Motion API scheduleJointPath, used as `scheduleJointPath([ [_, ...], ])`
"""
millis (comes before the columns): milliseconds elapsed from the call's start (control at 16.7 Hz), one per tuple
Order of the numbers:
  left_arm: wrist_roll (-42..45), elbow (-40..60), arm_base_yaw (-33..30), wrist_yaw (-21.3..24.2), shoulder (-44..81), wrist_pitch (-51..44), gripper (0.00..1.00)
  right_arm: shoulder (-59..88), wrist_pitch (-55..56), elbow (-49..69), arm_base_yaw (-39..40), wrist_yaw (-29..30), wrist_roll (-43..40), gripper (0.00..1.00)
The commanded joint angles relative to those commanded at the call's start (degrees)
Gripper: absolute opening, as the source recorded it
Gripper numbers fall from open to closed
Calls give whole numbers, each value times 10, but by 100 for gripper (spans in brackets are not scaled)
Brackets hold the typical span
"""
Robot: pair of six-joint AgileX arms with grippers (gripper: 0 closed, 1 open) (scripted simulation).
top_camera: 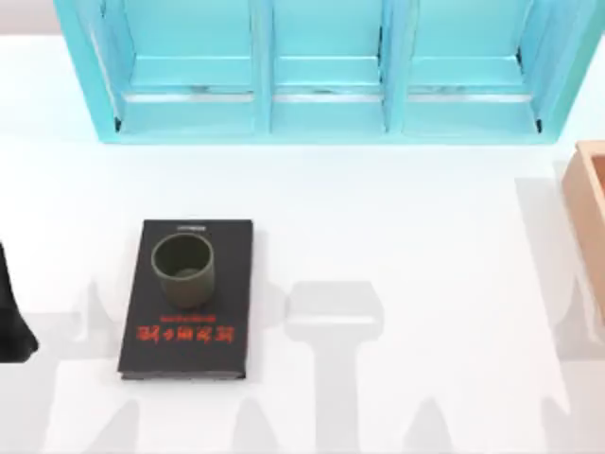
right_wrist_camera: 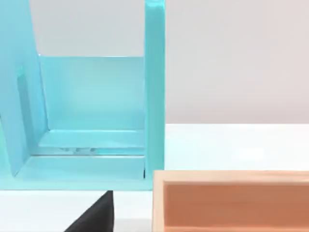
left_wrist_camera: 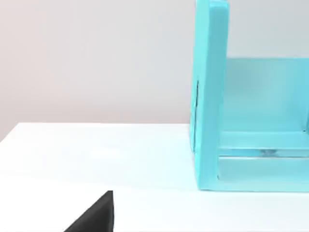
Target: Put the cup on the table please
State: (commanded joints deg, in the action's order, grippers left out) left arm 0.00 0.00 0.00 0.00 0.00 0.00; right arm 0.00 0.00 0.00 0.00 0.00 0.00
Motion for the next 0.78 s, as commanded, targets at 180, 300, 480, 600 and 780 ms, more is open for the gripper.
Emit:
scheduleJointPath([
  [180,0,0,0,0,0,0,100,4,-2,5,2,0,2,100],
  [300,0,0,0,0,0,0,100,25,-15,31,12,1,13,100],
  [480,0,0,0,0,0,0,100,96,-59,113,40,7,44,100],
  [600,0,0,0,0,0,0,100,165,-101,190,65,15,74,100],
  [780,0,0,0,0,0,0,100,294,-181,333,109,31,126,100],
])
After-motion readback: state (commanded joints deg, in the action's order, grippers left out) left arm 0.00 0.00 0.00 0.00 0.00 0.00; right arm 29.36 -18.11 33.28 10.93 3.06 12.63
